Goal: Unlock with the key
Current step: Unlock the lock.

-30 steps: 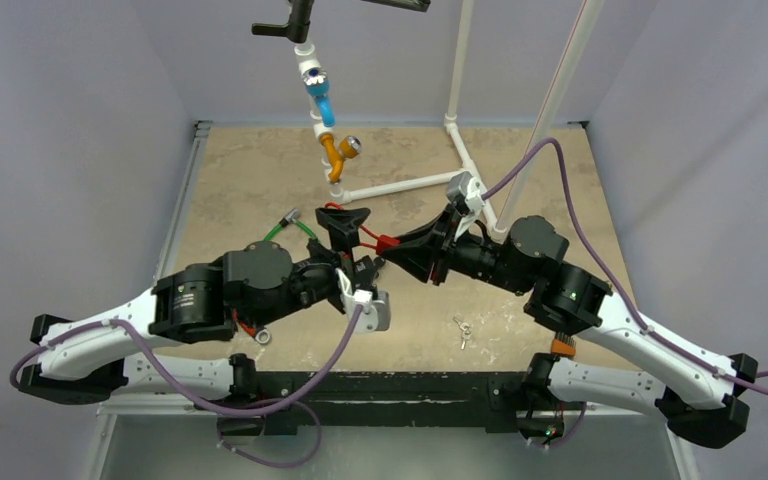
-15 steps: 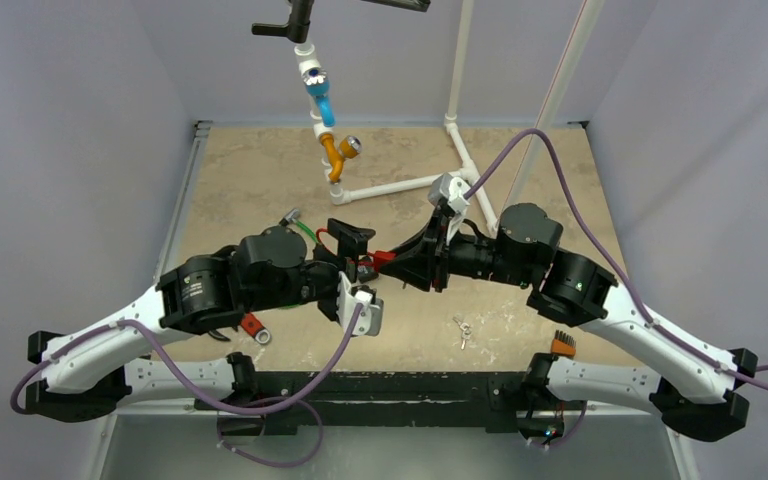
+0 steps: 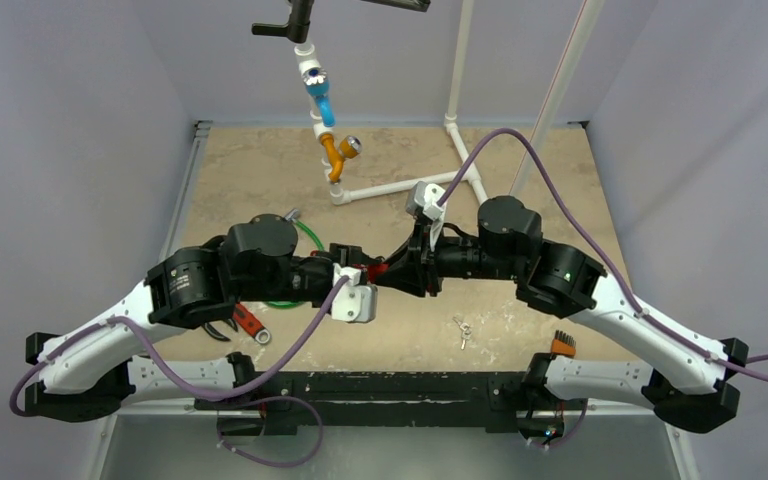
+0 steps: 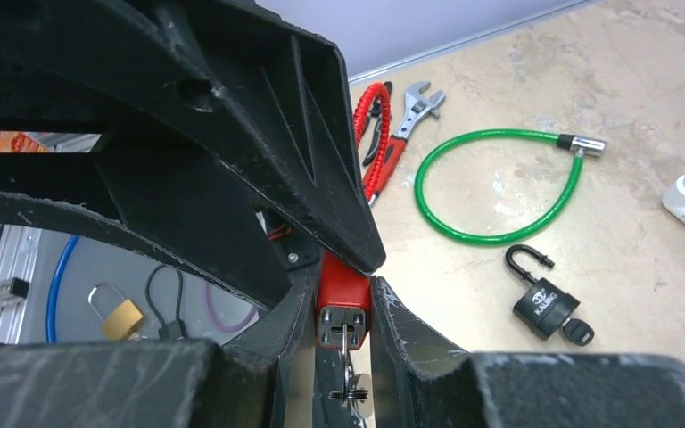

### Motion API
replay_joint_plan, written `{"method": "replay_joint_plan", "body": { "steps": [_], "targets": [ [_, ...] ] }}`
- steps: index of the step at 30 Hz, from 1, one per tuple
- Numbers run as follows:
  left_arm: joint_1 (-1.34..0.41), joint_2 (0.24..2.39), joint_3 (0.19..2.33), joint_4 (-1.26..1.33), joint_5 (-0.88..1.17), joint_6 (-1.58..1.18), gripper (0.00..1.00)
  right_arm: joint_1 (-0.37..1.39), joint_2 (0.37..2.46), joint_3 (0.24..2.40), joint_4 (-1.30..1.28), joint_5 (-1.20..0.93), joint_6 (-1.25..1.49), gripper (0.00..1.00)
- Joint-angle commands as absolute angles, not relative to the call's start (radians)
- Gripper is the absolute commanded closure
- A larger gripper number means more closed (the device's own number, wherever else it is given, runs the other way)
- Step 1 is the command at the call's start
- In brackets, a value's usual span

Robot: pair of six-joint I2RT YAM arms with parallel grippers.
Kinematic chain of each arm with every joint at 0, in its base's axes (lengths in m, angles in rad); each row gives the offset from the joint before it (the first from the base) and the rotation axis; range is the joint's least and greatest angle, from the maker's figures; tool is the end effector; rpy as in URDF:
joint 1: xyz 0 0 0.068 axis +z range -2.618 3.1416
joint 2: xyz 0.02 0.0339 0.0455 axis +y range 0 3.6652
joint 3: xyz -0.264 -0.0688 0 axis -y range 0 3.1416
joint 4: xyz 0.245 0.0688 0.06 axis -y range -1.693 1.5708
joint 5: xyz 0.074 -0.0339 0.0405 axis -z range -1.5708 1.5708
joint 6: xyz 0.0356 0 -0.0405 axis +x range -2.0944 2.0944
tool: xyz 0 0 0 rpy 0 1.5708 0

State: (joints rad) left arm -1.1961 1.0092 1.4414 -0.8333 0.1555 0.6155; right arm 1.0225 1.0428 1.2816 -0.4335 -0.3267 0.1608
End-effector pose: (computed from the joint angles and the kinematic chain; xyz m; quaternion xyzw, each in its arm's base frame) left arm 0.0597 -0.1670 0.4514 0.6806 0.4792 -0.2196 0.5088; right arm 0.1031 0.1907 0.4370 -0.4122 0.6494 0.4537 0.4500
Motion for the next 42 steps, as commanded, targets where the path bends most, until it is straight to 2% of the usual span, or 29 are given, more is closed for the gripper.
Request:
{"method": "replay_joint_plan", "body": {
  "steps": [1, 4, 8, 11, 18, 24, 30, 32, 33, 34, 37, 38, 42],
  "targets": [
    [-1.185, 1.013, 1.465, -0.869, 0.268, 0.477, 0.52, 1.025, 1.038, 1.359, -0.428, -0.360, 0.107, 1.00],
    [-1.163, 1.036, 1.469, -0.910, 0.271, 0.471, 0.46, 1.025, 1.040, 1.379, -0.453, -0.359, 0.092, 1.00],
    [-1.081, 1.088, 1.498, -0.970, 0.337, 0.452, 0.31, 1.025, 1.054, 1.404, -0.492, -0.359, 0.066, 1.00],
    [-0.999, 1.121, 1.514, -0.990, 0.413, 0.439, 0.30, 1.025, 1.063, 1.422, -0.507, -0.360, 0.056, 1.00],
    [-0.966, 1.134, 1.559, -0.971, 0.538, 0.432, 0.51, 1.025, 1.074, 1.424, -0.514, -0.365, 0.051, 1.00],
    [-0.966, 1.118, 1.566, -0.977, 0.603, 0.401, 0.56, 1.025, 1.087, 1.433, -0.512, -0.364, 0.049, 1.00],
    [-0.966, 1.111, 1.539, -0.973, 0.595, 0.415, 0.85, 1.024, 1.095, 1.434, -0.497, -0.383, 0.057, 1.00],
    [-0.966, 1.107, 1.525, -0.953, 0.573, 0.407, 1.00, 1.025, 1.096, 1.431, -0.494, -0.392, 0.062, 1.00],
    [-0.966, 1.106, 1.522, -0.946, 0.564, 0.406, 1.00, 1.025, 1.096, 1.430, -0.495, -0.395, 0.065, 1.00],
    [-0.965, 1.107, 1.520, -0.940, 0.555, 0.401, 1.00, 1.025, 1.095, 1.430, -0.496, -0.398, 0.068, 0.96],
    [-0.943, 1.106, 1.515, -0.905, 0.538, 0.359, 1.00, 1.025, 1.089, 1.431, -0.496, -0.425, 0.075, 0.67],
    [-0.932, 1.106, 1.512, -0.895, 0.542, 0.342, 1.00, 1.025, 1.084, 1.431, -0.494, -0.422, 0.074, 0.60],
    [-0.899, 1.093, 1.485, -0.861, 0.559, 0.273, 1.00, 1.025, 1.049, 1.442, -0.504, -0.349, 0.055, 0.44]
  ]
}}
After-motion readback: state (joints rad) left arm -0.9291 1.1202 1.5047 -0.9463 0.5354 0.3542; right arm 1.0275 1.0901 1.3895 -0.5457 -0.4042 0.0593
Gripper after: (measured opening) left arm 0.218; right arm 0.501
